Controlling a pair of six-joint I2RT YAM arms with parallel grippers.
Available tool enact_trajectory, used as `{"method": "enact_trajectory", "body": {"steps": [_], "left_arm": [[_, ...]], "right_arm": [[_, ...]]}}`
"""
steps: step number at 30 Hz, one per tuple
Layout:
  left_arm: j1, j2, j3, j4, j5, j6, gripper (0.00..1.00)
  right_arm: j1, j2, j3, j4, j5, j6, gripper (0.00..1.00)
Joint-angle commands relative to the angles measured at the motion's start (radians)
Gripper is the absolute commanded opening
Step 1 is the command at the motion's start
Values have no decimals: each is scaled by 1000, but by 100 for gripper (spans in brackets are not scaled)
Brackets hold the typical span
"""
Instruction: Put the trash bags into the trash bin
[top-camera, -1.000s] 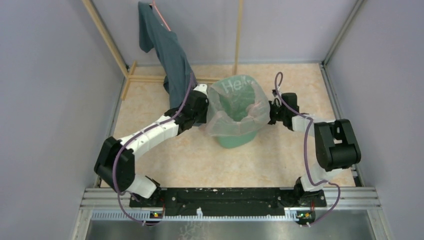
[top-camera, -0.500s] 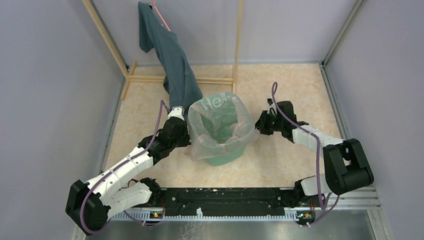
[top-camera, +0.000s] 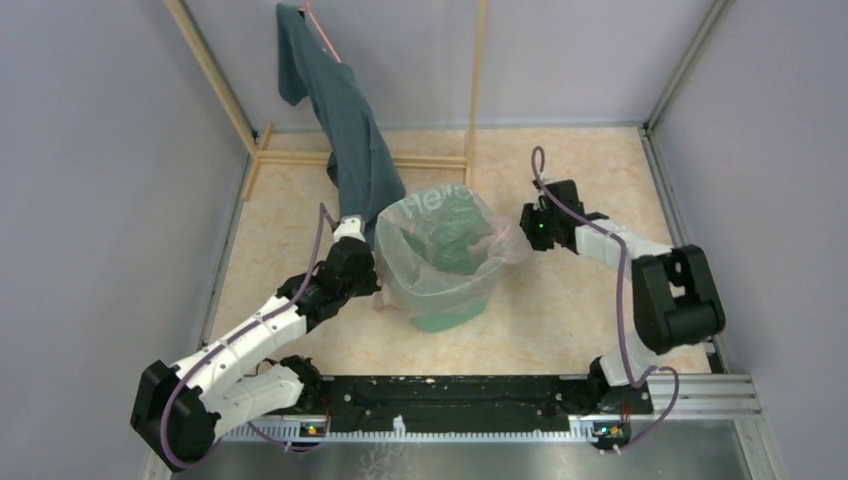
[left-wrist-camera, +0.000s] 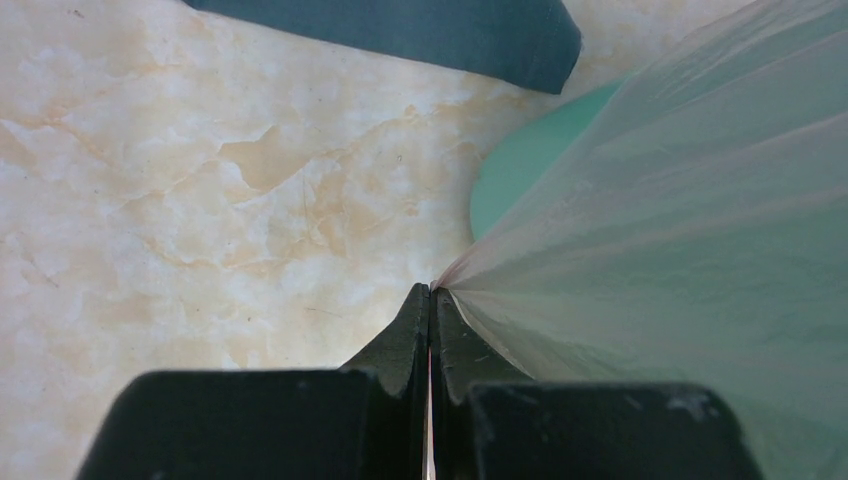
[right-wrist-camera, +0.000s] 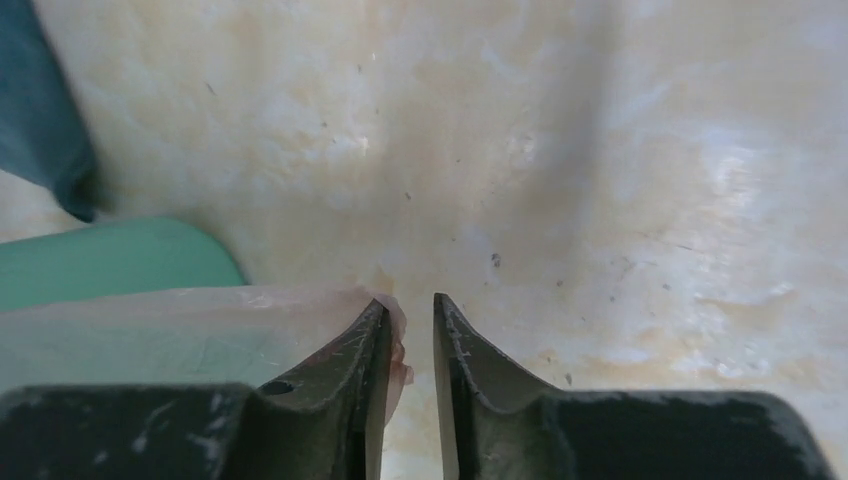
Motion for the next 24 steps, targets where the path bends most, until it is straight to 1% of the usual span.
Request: {"method": "enact_trajectory", "body": {"steps": [1,3,4,6,8,10,14,15,17,20,21,23,24], "left_arm": [[-4,-14,-26,1,-17,-12,0],[-3,-26,-35,3,-20,-14,0],[-2,-32,-39,4,-25,-16,0],[-2,-44,-51,13,-25,-18,0],[-3,-52,-61,27,-16,-17,0],[-2,-57,-70,39,-3,-18,0],[-3,-61,-74,39,9,-19,0],[-3,-66,-75,36,10,-19,0],[-3,-78,-78,34,13,-17,0],[-3,-100,-86,34,13,-11,0],[-3,-105,-89,34,14,-11,0],[-2,-114,-90,36,15,-8,0],[-3,-116,-90,35,14,-10,0]], "right_arm": [[50,123,119,-131,32,-84,24],[51,73,103,-164,111,-84,39],[51,32,97,-185,181,-82,46],[52,-76,107,-248,269,-85,60],[51,-178,147,-324,306,-91,71],[51,-267,210,-423,327,-101,77],[81,-365,359,-585,383,-141,81],[107,-380,396,-625,379,-155,81],[180,-407,461,-673,325,-191,78],[351,-454,514,-663,233,-229,69],[403,-458,532,-658,225,-226,63],[466,-448,572,-661,220,-210,44],[487,-437,585,-665,194,-205,37]]}}
